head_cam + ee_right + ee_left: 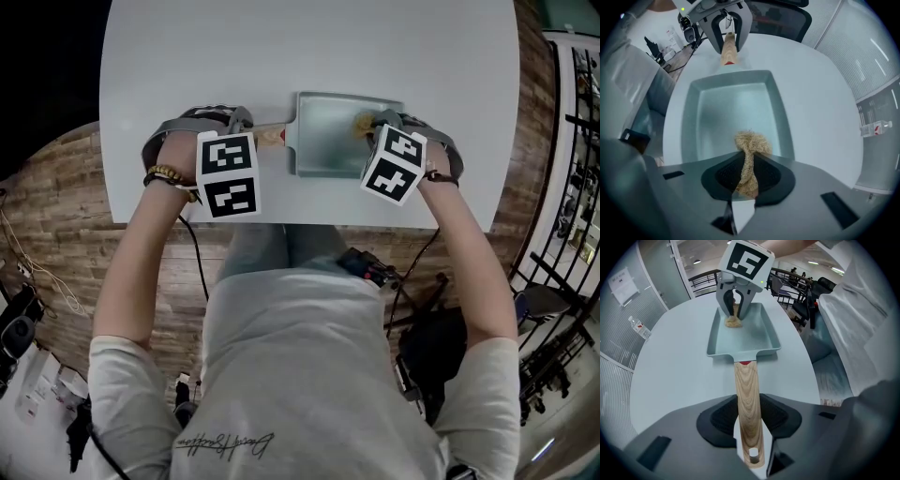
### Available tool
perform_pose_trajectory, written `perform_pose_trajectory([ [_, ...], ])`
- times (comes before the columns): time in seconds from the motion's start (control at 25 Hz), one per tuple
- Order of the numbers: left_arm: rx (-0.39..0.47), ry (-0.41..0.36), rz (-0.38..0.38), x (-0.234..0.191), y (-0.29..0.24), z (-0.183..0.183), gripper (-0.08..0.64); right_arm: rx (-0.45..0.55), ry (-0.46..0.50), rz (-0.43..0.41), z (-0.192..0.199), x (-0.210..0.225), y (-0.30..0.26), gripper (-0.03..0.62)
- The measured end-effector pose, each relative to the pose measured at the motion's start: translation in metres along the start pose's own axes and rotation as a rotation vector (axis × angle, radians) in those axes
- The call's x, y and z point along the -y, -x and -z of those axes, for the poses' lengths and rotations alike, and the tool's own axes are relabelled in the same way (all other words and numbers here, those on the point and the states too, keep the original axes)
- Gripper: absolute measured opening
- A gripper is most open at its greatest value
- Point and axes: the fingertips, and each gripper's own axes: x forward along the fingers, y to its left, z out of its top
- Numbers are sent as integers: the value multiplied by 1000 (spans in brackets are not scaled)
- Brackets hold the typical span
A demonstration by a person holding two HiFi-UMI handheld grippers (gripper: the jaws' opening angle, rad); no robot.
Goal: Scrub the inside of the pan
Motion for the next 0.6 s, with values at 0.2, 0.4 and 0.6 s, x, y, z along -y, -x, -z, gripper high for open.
perform_pose_trajectory([
  [0.2, 6, 4, 3, 3, 1, -2, 150, 13, 41, 129, -3, 25, -2, 71],
  [0.4, 5, 11, 3, 3, 2, -3, 150, 40, 44, 155, -4, 25, 0, 71],
  [0.6, -7, 27, -13, 1, 1, -2, 150, 52, 43, 140, -3, 22, 1, 69],
])
